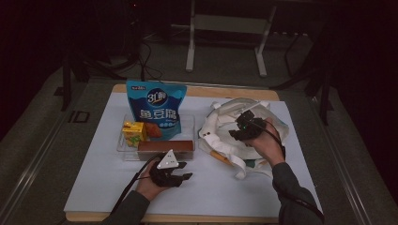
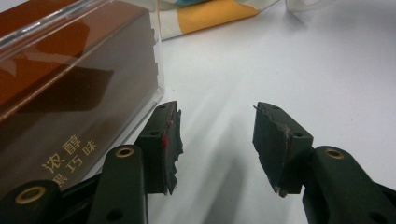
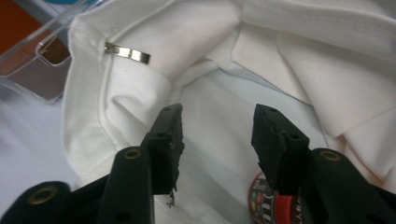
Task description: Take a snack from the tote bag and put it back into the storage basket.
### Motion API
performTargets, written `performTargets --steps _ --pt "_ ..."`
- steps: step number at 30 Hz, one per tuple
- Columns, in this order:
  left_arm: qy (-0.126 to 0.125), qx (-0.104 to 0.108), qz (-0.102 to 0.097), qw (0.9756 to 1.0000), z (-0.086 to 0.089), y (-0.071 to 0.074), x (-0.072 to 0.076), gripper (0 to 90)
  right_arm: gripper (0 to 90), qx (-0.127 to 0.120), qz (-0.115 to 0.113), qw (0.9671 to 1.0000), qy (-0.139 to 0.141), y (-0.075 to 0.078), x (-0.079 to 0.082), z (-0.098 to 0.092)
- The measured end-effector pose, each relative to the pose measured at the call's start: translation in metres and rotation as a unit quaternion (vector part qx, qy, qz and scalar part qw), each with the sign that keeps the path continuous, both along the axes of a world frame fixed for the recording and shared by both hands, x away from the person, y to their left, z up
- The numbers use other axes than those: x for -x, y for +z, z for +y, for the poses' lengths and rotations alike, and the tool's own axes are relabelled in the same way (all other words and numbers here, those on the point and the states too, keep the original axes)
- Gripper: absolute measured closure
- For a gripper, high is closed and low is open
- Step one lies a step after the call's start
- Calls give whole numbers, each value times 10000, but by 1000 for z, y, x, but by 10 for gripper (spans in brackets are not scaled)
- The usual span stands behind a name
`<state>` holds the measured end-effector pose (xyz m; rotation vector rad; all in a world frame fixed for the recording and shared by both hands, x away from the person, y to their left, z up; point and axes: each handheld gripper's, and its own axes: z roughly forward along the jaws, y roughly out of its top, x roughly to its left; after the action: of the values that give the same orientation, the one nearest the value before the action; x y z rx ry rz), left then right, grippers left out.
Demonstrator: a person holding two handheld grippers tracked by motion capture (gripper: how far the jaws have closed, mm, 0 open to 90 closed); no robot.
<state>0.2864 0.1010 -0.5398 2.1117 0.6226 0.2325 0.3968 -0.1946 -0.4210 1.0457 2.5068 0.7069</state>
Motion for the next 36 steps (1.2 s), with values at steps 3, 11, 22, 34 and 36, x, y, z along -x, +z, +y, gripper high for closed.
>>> performTargets --steps 3,11,22,34,36 --pt "-4 1 3 10000 0 0 0 502 481 47 -3 10000 -16 -1 -1 -3" --pt "-17 -14 6 10000 0 0 0 502 441 183 -9 9996 -198 -2 -4 -17" --pt "-20 -7 24 10000 0 0 0 501 368 181 142 9987 -448 -5 -9 -37" --pt "-21 -16 43 10000 -1 0 0 499 292 308 221 9968 -702 -11 -13 -51" --pt "-18 -27 47 10000 -1 0 0 499 279 331 228 9963 -765 -13 -14 -54"
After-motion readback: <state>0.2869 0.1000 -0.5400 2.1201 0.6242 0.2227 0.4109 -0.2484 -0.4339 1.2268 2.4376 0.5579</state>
